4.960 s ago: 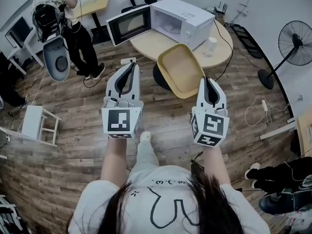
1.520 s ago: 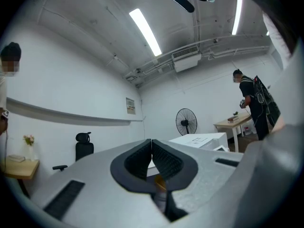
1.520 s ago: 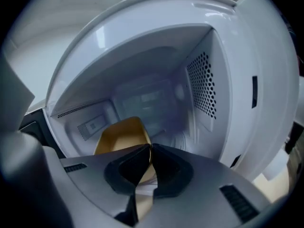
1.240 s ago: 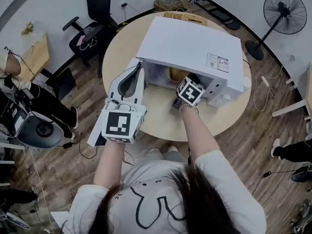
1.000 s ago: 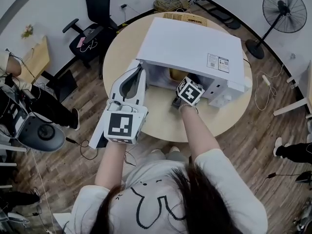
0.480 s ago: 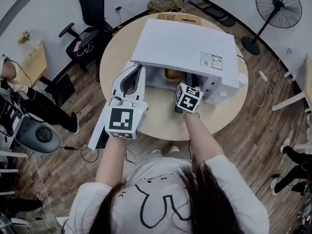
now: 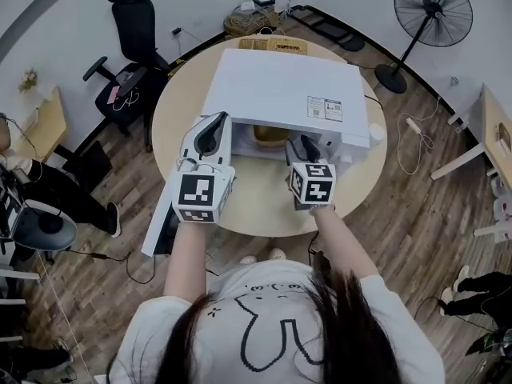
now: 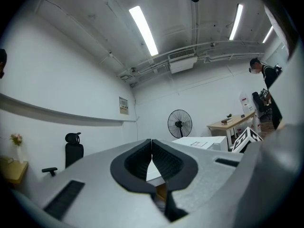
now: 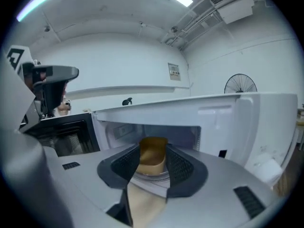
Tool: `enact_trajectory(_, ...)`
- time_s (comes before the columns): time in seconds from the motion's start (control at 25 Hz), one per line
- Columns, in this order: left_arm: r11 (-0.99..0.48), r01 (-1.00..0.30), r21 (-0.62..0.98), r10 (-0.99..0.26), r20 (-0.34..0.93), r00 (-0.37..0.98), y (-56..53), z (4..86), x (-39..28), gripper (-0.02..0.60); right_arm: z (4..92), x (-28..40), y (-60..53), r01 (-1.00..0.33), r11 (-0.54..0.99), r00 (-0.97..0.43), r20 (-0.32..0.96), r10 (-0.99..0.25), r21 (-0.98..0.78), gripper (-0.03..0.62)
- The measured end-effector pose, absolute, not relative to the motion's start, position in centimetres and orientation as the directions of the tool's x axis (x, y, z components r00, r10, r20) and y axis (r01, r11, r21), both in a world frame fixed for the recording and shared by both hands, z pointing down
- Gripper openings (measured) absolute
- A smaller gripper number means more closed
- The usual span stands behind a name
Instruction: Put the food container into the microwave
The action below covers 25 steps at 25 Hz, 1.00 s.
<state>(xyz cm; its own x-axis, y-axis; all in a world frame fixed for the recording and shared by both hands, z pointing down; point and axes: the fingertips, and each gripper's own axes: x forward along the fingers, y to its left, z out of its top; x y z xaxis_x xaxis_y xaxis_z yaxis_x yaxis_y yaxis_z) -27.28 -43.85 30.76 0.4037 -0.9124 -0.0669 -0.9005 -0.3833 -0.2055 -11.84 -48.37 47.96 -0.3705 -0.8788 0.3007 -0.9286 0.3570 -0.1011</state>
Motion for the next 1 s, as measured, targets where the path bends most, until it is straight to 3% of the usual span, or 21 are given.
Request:
enact_trajectory(0.64,-0.392,-0.899,-0.197,-0.902,-0.112,0.417,-43.7,30.1,-26.5,0.011,39.0,-8.4,-42.4,-0.905,0.421,-0.424,0.210,-0.881,-0.061,0.167)
enact_trajectory(0.84,-0.394,-0.898,-0.195,-0.897,-0.129,0.422,-43.4,29.6,-26.6,0.011,34.2,-7.1,-41.0,-0.902,0.429,-0.420,0.143,-0.896,0.042,0.163)
enact_trajectory(1.0,-0.393,-0.900,-0.187,-0.894,-0.149,0.422,-43.2,28.9,-26.5,0.011,30.2,-5.4,-40.3,-0.918,0.376,-0.368,0.082,-0.926,0.124,0.045)
